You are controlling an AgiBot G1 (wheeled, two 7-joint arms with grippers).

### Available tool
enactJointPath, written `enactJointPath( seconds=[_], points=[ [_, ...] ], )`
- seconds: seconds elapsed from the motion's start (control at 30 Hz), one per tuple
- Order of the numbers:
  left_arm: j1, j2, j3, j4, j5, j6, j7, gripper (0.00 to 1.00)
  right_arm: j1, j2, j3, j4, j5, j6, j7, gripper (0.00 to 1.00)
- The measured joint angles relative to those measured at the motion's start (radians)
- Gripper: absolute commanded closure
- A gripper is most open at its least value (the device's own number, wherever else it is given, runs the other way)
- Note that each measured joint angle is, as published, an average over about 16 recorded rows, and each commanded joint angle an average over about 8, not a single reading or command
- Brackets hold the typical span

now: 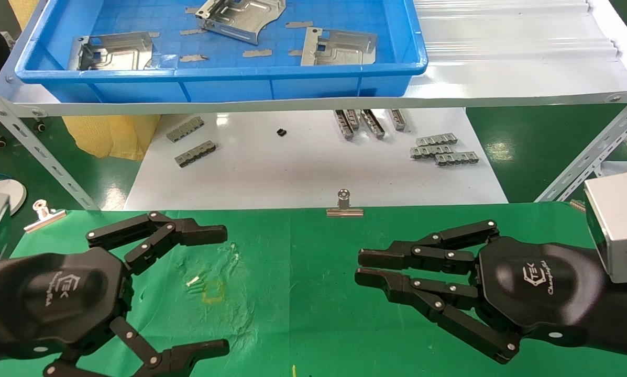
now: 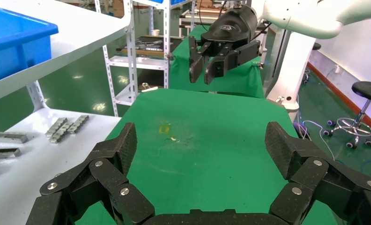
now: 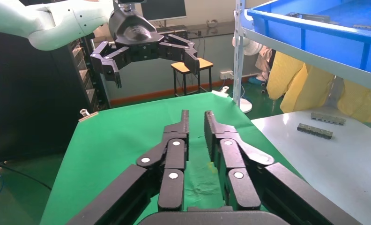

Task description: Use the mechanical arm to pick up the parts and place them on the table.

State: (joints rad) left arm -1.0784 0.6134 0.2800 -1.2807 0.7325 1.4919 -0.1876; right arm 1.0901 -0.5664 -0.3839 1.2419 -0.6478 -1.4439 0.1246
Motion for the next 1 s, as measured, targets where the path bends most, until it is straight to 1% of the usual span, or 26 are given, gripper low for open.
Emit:
enactJointPath(
  seconds=[0.13, 0.23, 0.33, 0.43, 0.53, 0.63, 0.77, 0.87, 0.9, 0.93, 1.0],
  points=[
    [-0.024, 0.009, 0.001, 0.011, 0.01, -0.01, 0.0, 0.0, 0.0, 0.0, 0.0, 0.0, 0.0, 0.0, 0.0, 1.0],
    [-0.07, 0.026, 0.005, 0.034, 0.031, -0.025, 0.001, 0.0, 0.0, 0.0, 0.0, 0.0, 0.0, 0.0, 0.0, 1.0],
    [-0.143, 0.057, 0.014, 0.081, 0.067, -0.044, 0.007, 0.0, 0.0, 0.0, 0.0, 0.0, 0.0, 0.0, 0.0, 1.0],
    [-0.242, 0.104, 0.032, 0.161, 0.121, -0.071, 0.022, 0.0, 0.0, 0.0, 0.0, 0.0, 0.0, 0.0, 0.0, 1.0],
    [-0.364, 0.168, 0.055, 0.278, 0.192, -0.117, 0.045, 0.0, 0.0, 0.0, 0.0, 0.0, 0.0, 0.0, 0.0, 1.0],
    [-0.494, 0.248, 0.082, 0.425, 0.273, -0.191, 0.075, 0.0, 0.0, 0.0, 0.0, 0.0, 0.0, 0.0, 0.0, 1.0],
    [-0.654, 0.369, 0.122, 0.646, 0.379, -0.321, 0.119, 0.0, 0.0, 0.0, 0.0, 0.0, 0.0, 0.0, 0.0, 1.0],
    [-0.753, 0.459, 0.148, 0.809, 0.448, -0.433, 0.15, 0.0, 0.0, 0.0, 0.0, 0.0, 0.0, 0.0, 0.0, 1.0],
    [-0.78, 0.488, 0.155, 0.86, 0.468, -0.472, 0.158, 0.0, 0.0, 0.0, 0.0, 0.0, 0.0, 0.0, 0.0, 0.98],
    [-0.805, 0.515, 0.162, 0.908, 0.486, -0.511, 0.165, 0.0, 0.0, 0.0, 0.0, 0.0, 0.0, 0.0, 0.0, 0.92],
    [-0.846, 0.567, 0.173, 0.994, 0.515, -0.589, 0.176, 0.0, 0.0, 0.0, 0.0, 0.0, 0.0, 0.0, 0.0, 0.67]
  ],
)
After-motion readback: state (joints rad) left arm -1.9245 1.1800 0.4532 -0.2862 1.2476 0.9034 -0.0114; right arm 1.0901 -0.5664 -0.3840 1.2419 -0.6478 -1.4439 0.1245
